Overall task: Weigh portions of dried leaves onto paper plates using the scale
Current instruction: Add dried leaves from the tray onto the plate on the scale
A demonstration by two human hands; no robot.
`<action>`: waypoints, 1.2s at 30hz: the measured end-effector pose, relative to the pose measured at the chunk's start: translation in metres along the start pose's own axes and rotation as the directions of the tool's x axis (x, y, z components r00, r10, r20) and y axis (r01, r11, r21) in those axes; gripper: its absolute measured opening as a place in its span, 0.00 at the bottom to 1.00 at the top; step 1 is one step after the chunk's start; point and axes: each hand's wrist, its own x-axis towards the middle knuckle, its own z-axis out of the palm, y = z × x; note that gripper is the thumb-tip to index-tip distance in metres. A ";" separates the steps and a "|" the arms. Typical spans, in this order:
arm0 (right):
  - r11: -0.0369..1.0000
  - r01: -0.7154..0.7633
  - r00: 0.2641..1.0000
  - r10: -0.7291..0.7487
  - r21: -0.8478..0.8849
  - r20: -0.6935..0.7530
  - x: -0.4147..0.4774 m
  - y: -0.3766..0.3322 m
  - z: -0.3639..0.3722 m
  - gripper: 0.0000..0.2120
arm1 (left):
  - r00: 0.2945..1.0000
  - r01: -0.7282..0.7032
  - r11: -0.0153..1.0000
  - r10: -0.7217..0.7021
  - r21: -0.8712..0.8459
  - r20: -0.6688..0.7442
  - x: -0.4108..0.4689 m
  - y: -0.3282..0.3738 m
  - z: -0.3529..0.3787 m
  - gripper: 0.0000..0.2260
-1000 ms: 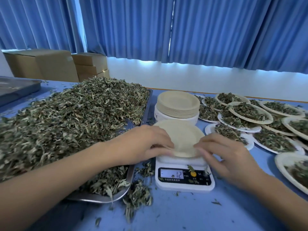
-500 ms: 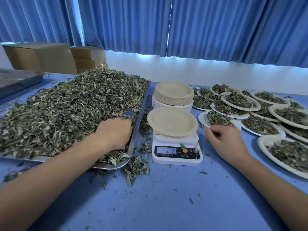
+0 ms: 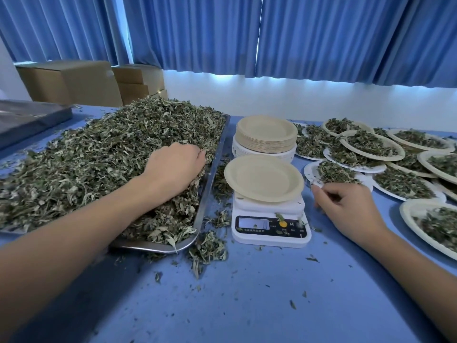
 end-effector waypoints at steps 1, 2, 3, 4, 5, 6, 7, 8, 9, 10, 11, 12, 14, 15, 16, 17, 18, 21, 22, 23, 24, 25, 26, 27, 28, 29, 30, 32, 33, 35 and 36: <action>1.000 0.003 1.000 -0.003 0.006 -0.003 0.000 0.000 0.000 0.22 | 1.000 -0.004 1.000 0.003 0.014 0.009 0.002 -0.001 0.000 0.22; 1.000 0.004 1.000 -0.004 0.011 -0.003 0.000 0.000 0.001 0.22 | 1.000 -0.001 1.000 0.001 0.012 0.014 0.005 -0.002 0.001 0.22; 1.000 0.003 1.000 -0.003 0.016 -0.002 0.000 0.000 0.001 0.21 | 1.000 0.005 1.000 -0.005 -0.011 0.014 0.008 -0.004 0.000 0.22; 1.000 0.000 1.000 0.000 0.023 0.001 0.000 0.001 0.001 0.21 | 1.000 0.014 0.998 -0.014 -0.053 0.010 0.011 -0.006 -0.001 0.22; 1.000 -0.002 1.000 0.002 0.030 0.005 0.000 0.001 0.002 0.21 | 1.000 0.025 0.994 -0.025 -0.106 0.000 0.016 -0.008 -0.003 0.23; 0.999 0.001 1.000 -0.002 0.036 0.008 0.000 0.002 0.003 0.21 | 0.999 0.034 0.987 -0.037 -0.156 -0.020 0.021 -0.010 -0.005 0.23; 0.999 0.007 1.000 -0.007 0.042 0.012 0.001 0.003 0.003 0.21 | 0.998 0.038 0.981 -0.048 -0.191 -0.048 0.026 -0.011 -0.008 0.23; 0.999 0.011 1.000 -0.012 0.050 0.015 0.001 0.003 0.004 0.21 | 0.995 0.037 0.979 -0.055 -0.203 -0.082 0.031 -0.011 -0.010 0.23; 0.998 0.014 1.000 -0.015 0.059 0.016 0.001 0.004 0.004 0.21 | 0.991 0.031 0.980 -0.055 -0.195 -0.119 0.036 -0.010 -0.012 0.22; 0.998 0.018 1.000 -0.019 0.067 0.019 0.001 0.004 0.005 0.22 | 0.987 0.021 0.985 -0.048 -0.173 -0.152 0.040 -0.009 -0.014 0.22; 0.997 0.019 0.999 -0.021 0.074 0.024 0.002 0.004 0.005 0.22 | 0.985 0.008 0.990 -0.032 -0.139 -0.169 0.043 -0.006 -0.014 0.22; 0.997 0.018 0.999 -0.020 0.080 0.032 0.002 0.005 0.005 0.22 | 0.987 -0.006 0.995 -0.009 -0.098 -0.160 0.045 -0.004 -0.014 0.21; 0.995 0.014 0.999 -0.018 0.094 0.046 0.002 0.005 0.005 0.21 | 0.995 -0.022 0.999 0.018 -0.049 -0.094 0.048 0.001 -0.014 0.21; 0.995 0.013 0.999 -0.018 0.099 0.049 0.002 0.005 0.006 0.21 | 0.998 -0.018 0.999 0.015 -0.049 -0.058 0.050 0.003 -0.014 0.21; 0.995 0.014 0.999 -0.019 0.101 0.050 0.002 0.005 0.006 0.21 | 1.000 -0.007 0.998 0.005 -0.056 -0.031 0.053 0.004 -0.016 0.22; 0.995 0.015 0.998 -0.021 0.102 0.053 0.003 0.005 0.006 0.21 | 1.000 0.008 0.998 -0.009 -0.066 -0.016 0.055 0.005 -0.018 0.23; 0.994 0.016 0.998 -0.022 0.105 0.056 0.003 0.005 0.007 0.21 | 1.000 0.023 0.996 -0.024 -0.082 -0.011 0.058 0.006 -0.019 0.23; 0.993 0.009 0.998 -0.016 0.121 0.058 0.004 0.005 0.006 0.21 | 0.998 0.009 0.971 -0.024 -0.239 -0.060 0.065 0.015 -0.022 0.24; 0.992 0.005 0.998 -0.013 0.125 0.057 0.004 0.006 0.006 0.21 | 0.997 -0.016 0.950 -0.009 -0.311 -0.077 0.066 0.021 -0.022 0.24; 0.991 0.001 0.998 -0.008 0.131 0.055 0.003 0.006 0.005 0.21 | 0.996 -0.043 0.926 0.010 -0.375 -0.090 0.067 0.029 -0.022 0.24; 0.990 -0.005 0.998 -0.002 0.139 0.055 0.003 0.006 0.005 0.21 | 0.995 -0.067 0.901 0.027 -0.429 -0.099 0.069 0.037 -0.022 0.25; 0.989 -0.010 0.998 0.002 0.146 0.055 0.003 0.006 0.005 0.21 | 0.993 -0.087 0.881 0.041 -0.465 -0.107 0.071 0.046 -0.022 0.25; 0.989 -0.013 0.998 0.005 0.148 0.055 0.003 0.006 0.005 0.21 | 0.992 -0.105 0.870 0.056 -0.482 -0.116 0.072 0.057 -0.021 0.25; 0.989 -0.016 0.998 0.008 0.148 0.055 0.003 0.006 0.005 0.21 | 0.989 -0.125 0.866 0.071 -0.485 -0.128 0.073 0.068 -0.020 0.24; 0.989 -0.017 0.999 0.010 0.147 0.054 0.003 0.006 0.005 0.21 | 0.986 -0.147 0.861 0.089 -0.488 -0.140 0.073 0.079 -0.017 0.23; 0.990 -0.016 0.999 0.008 0.144 0.053 0.003 0.006 0.004 0.21 | 0.983 -0.171 0.851 0.112 -0.496 -0.146 0.072 0.091 -0.013 0.23; 0.990 -0.012 0.999 0.005 0.138 0.054 0.003 0.005 0.003 0.21 | 0.981 -0.190 0.846 0.141 -0.498 -0.134 0.069 0.102 -0.008 0.22; 0.991 -0.004 0.998 -0.004 0.132 0.056 0.002 0.003 0.002 0.21 | 0.972 -0.225 0.864 0.232 -0.451 -0.042 0.065 0.117 0.003 0.22; 0.991 0.000 0.998 -0.007 0.130 0.055 0.002 0.003 0.002 0.21 | 0.961 -0.235 0.869 0.276 -0.435 0.032 0.063 0.121 0.008 0.23; 0.993 0.007 0.999 -0.013 0.122 0.052 0.002 0.003 0.001 0.21 | 0.925 -0.235 0.842 0.347 -0.485 0.155 0.061 0.119 0.012 0.25; 0.993 0.008 0.999 -0.014 0.119 0.051 0.002 0.003 0.001 0.21 | 0.916 -0.230 0.826 0.362 -0.514 0.171 0.061 0.114 0.011 0.26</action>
